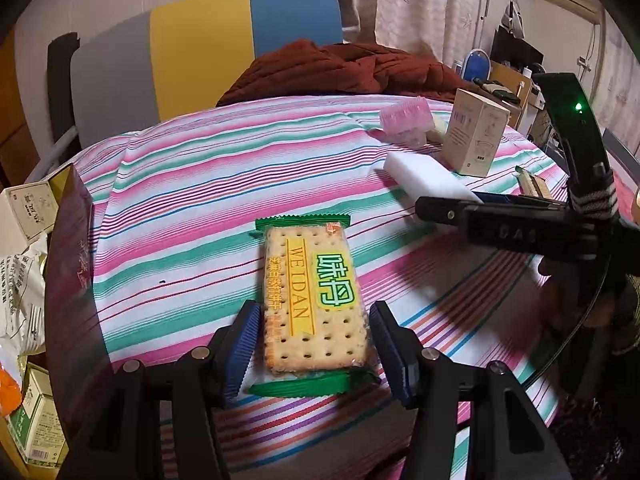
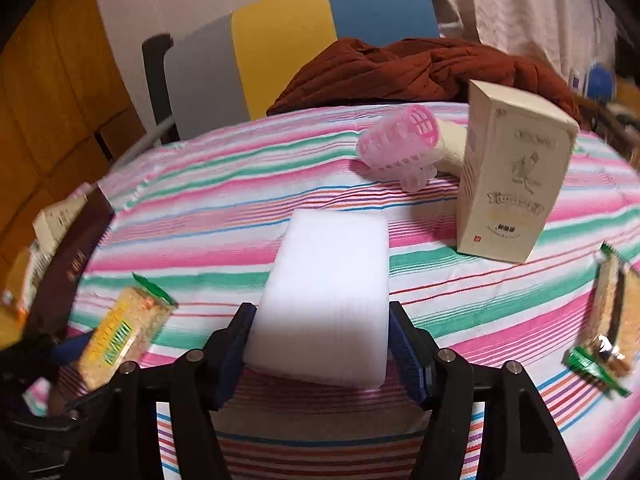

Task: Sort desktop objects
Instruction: 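Lift the white foam block with the right gripper while the left gripper lifts the cracker pack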

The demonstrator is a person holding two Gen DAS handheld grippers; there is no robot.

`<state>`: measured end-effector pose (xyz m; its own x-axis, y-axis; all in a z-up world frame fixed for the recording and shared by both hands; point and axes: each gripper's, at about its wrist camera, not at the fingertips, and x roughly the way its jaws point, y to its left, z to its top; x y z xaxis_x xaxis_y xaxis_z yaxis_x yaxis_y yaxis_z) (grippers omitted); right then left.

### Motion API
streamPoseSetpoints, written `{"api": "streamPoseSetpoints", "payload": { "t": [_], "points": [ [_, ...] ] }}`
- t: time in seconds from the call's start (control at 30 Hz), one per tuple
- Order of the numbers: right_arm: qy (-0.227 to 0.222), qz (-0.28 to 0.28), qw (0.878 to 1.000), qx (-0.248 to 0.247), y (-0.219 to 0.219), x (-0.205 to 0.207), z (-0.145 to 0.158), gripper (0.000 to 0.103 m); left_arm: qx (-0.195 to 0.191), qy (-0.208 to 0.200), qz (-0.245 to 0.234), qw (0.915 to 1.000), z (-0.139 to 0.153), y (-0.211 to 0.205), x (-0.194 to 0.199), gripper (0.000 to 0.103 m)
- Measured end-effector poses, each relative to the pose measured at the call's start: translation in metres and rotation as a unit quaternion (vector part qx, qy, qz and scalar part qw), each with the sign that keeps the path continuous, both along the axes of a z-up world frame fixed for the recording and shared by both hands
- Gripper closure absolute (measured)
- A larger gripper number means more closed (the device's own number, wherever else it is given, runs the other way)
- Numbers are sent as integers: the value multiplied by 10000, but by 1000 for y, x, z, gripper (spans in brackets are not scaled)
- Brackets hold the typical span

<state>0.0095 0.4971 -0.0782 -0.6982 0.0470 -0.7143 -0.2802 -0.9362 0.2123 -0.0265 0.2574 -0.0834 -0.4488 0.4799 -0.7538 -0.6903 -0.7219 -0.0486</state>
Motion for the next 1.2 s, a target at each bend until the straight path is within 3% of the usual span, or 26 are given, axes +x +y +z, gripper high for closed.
{"api": "streamPoseSetpoints", "payload": {
  "t": [0.23,0.63,0.8,0.83,1.03,1.2],
  "points": [
    [-63,-37,9999,155,-7,0,1,34,193,110,88,9997,6,-9,-3,46],
    [-210,-84,9987,446,-18,-2,1,28,196,63,58,9998,-2,-3,-14,45],
    [-81,-152,9995,281,-10,3,1,35,66,152,67,9998,-3,2,-13,45],
    [-61,-181,9994,274,-8,4,1,42,50,166,62,9998,-3,2,-12,45],
    [-63,6,9986,534,-20,8,3,44,166,85,70,9998,-3,-3,-14,50],
    [-58,15,9986,525,-23,12,2,41,246,-13,-49,9997,-2,-5,-13,47]
  ]
}}
